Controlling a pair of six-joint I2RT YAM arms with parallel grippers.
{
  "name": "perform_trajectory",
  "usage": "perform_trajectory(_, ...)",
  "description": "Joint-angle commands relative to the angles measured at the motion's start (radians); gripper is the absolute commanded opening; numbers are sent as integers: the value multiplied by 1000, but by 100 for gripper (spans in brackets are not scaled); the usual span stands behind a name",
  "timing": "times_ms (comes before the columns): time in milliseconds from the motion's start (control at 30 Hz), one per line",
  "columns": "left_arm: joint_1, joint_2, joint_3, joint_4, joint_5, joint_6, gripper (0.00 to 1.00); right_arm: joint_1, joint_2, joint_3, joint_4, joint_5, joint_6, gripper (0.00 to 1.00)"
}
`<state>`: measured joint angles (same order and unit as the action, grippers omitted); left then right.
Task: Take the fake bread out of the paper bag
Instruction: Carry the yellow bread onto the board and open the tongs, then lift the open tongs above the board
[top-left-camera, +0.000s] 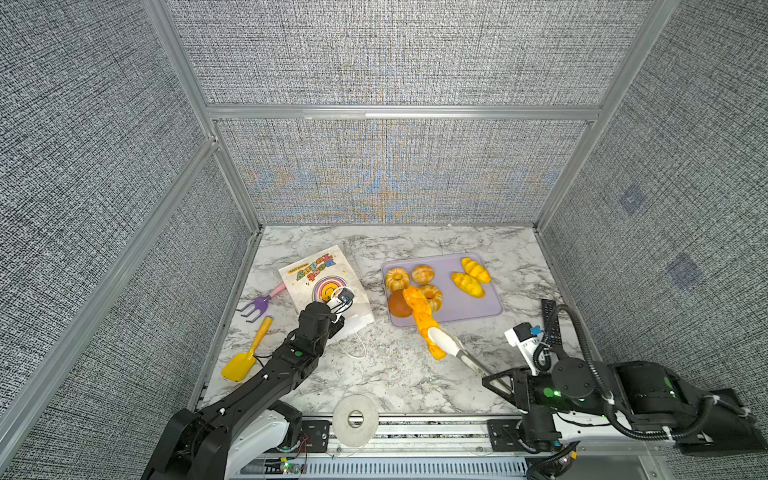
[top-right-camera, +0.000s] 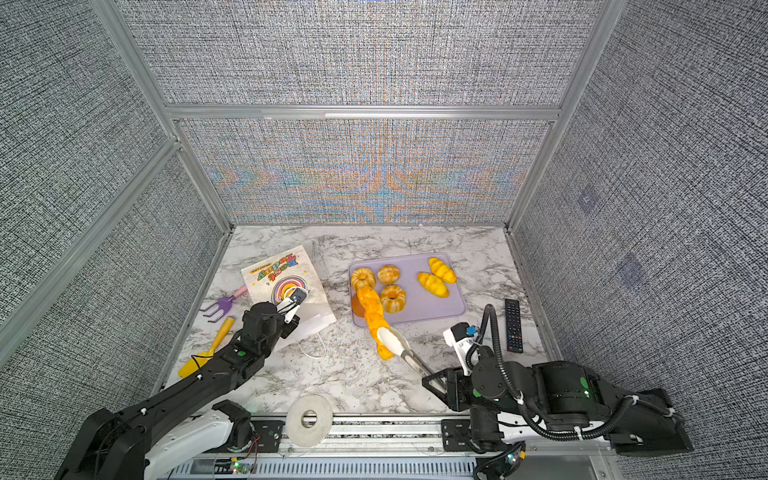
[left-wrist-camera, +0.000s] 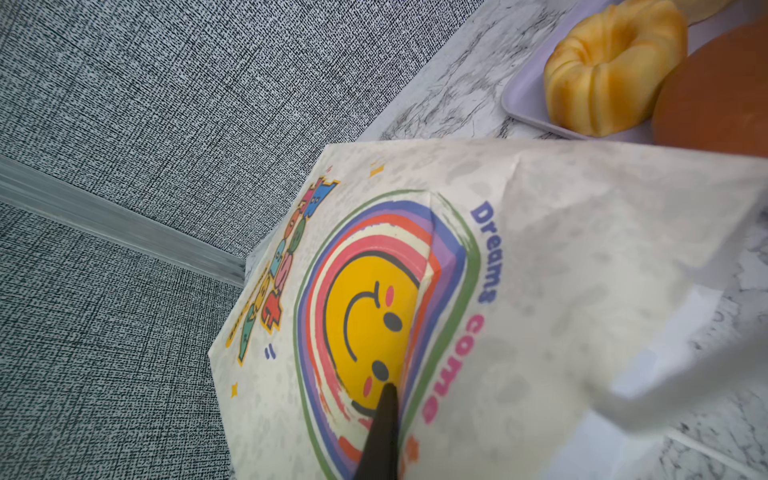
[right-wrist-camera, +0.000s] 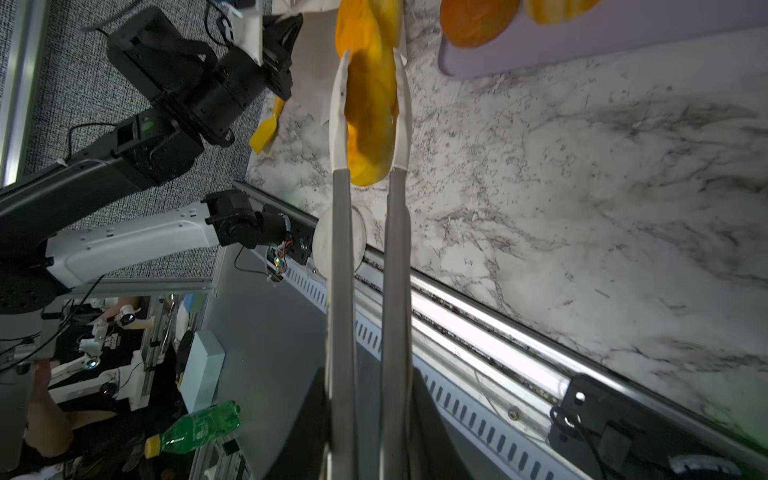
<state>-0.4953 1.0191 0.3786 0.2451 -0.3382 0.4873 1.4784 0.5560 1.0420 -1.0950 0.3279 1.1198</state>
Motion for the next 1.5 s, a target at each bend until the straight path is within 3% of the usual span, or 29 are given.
perform_trajectory(0,1,4,6,29,-4,2,0,-22,125,70,132,148,-189,0)
perform_trajectory(100,1,11,9,26,1,0,0,-156,261,150,177,90,-288,0)
perform_trajectory(300,1,8,9,20,7,0,0,-631,283,136,246,-243,-456,0)
perform_trajectory(367,1,2,9,14,7,-1,0,-759,311,150,176,-257,-506,0)
perform_trajectory(433,1,-2,5,18,6,-1,0,-833,360,178,79,-194,-555,0)
perform_trajectory(567,0,1,5,19,9,2,0,-847,447,213,-21,-45,-616,0)
perform_trajectory(867,1,11,11,10,18,2,0,-849,591,127,11,108,-684,0)
perform_trajectory(1467,1,8,11,6,27,8,0,-805,849,60,139,97,-743,0)
